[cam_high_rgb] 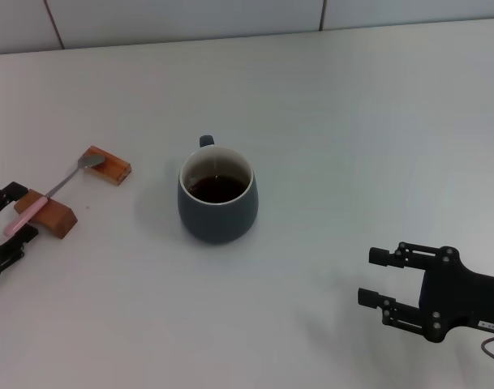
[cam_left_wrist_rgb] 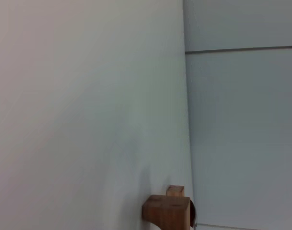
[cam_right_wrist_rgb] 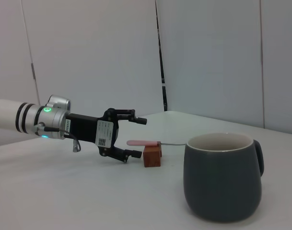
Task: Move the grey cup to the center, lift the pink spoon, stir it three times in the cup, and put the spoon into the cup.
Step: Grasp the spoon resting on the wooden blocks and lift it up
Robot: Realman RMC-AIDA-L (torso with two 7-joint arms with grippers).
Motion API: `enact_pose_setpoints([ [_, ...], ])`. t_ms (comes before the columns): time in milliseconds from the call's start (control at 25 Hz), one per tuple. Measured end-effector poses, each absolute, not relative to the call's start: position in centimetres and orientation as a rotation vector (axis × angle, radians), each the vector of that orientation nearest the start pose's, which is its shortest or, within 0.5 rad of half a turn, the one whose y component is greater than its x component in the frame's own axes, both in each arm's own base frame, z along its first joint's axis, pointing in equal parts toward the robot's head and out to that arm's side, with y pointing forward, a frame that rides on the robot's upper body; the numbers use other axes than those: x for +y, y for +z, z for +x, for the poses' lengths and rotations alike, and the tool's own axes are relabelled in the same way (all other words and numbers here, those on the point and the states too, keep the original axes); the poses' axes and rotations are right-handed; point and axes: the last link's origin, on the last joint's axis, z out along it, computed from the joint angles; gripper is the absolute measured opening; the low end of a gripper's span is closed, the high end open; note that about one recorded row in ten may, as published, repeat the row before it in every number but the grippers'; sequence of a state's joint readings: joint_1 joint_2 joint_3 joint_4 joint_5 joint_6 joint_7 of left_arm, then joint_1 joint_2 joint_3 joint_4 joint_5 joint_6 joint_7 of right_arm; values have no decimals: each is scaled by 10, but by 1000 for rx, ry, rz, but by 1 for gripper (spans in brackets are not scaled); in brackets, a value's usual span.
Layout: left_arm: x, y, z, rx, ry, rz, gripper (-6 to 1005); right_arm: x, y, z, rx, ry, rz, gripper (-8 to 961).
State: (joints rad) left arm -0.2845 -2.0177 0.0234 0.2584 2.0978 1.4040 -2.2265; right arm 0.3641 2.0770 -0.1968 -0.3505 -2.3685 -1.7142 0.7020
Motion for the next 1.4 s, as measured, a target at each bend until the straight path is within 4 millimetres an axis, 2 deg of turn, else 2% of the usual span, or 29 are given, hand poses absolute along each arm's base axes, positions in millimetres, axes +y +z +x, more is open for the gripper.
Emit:
enact_pose_setpoints([
  [480,244,12,-396,2677,1577,1459,731,227,-30,327,360,793,-2661,602],
  [680,245,12,-396,2678,1575,1460,491,227,-31,327,361,790,-2662,602],
  [1000,246,12,-396,2684,1573,1458,406,228,-31,326,359,789,-2663,602],
  [1400,245,9,-397,2698,1558,1450,410,229,-31,326,359,791,-2661,602],
])
